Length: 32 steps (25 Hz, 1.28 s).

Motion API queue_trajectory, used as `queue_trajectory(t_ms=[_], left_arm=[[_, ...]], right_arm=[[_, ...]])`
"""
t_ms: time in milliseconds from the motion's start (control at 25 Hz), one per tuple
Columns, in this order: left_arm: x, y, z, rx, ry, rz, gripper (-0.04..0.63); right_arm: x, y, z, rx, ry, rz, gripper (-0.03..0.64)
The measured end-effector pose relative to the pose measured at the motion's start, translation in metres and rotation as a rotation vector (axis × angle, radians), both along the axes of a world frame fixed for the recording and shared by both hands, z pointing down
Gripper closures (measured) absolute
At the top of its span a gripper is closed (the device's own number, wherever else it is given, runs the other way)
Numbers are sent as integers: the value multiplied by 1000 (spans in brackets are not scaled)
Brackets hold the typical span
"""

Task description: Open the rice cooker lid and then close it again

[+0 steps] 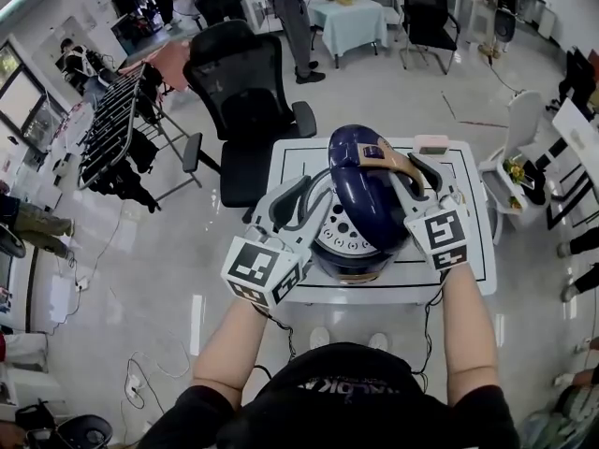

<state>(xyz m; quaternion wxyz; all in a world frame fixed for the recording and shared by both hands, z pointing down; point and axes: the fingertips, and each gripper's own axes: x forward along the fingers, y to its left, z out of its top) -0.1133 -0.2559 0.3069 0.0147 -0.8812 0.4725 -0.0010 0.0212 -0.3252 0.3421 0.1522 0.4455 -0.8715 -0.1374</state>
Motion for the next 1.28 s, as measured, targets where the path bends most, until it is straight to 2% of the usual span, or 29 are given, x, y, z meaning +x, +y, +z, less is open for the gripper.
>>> queue_trajectory(t_ms=[360, 520, 800, 1280], left_arm=[[42, 12, 5, -8, -10, 31, 440], [64, 15, 9, -19, -13, 43, 440], [96, 16, 11, -26, -9, 55, 440], [122, 15, 21, -40, 15, 36, 440]], right_arm=[[74, -10, -4, -72, -249, 83, 470], [104, -13, 0, -111, -325, 103, 477], [133, -15, 6, -143, -372, 105, 485], [137, -14, 8, -148, -360, 30, 485]])
